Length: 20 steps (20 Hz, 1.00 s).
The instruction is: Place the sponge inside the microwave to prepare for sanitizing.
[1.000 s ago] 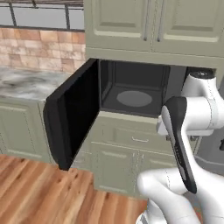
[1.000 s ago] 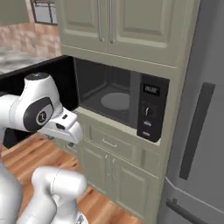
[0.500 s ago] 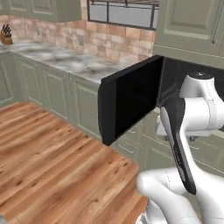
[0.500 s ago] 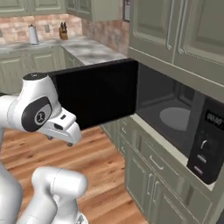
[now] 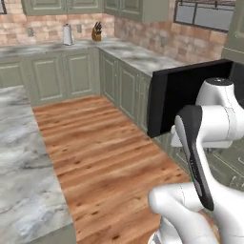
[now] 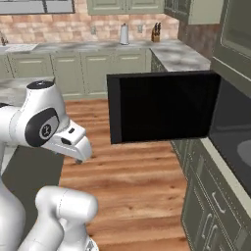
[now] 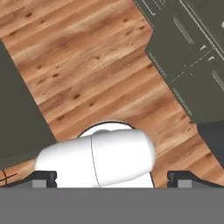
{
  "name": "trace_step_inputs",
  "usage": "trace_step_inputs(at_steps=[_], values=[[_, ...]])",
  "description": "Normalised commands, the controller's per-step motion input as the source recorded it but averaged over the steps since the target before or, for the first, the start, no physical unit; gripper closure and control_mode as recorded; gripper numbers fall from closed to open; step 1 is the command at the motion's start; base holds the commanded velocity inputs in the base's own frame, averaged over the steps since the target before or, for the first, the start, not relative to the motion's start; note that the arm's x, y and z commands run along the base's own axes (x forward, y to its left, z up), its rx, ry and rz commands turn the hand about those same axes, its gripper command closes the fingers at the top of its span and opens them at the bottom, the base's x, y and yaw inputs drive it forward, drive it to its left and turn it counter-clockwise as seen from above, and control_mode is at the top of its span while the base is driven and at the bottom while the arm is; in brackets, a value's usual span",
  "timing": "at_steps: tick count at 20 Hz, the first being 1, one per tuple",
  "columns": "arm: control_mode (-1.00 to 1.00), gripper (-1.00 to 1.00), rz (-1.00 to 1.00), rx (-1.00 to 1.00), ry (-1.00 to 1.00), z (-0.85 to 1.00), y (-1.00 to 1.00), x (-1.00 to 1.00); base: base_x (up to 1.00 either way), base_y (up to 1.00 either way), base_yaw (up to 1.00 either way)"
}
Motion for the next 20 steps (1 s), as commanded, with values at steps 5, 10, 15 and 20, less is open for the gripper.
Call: trace_step_inputs(at_steps=[5,10,15,20], values=[[1.0,-1.0,0.0,0.0,0.0,0.0,0.0,0.0,-0.08,0.34,0.52],[1.0,-1.0,0.0,0.0,0.0,0.0,0.0,0.0,0.01,0.29,0.45],[1.0,-1.0,0.0,0.0,0.0,0.0,0.0,0.0,0.19,0.1,0.28],[1.0,-1.0,0.0,0.0,0.0,0.0,0.0,0.0,0.68,0.0,0.12]])
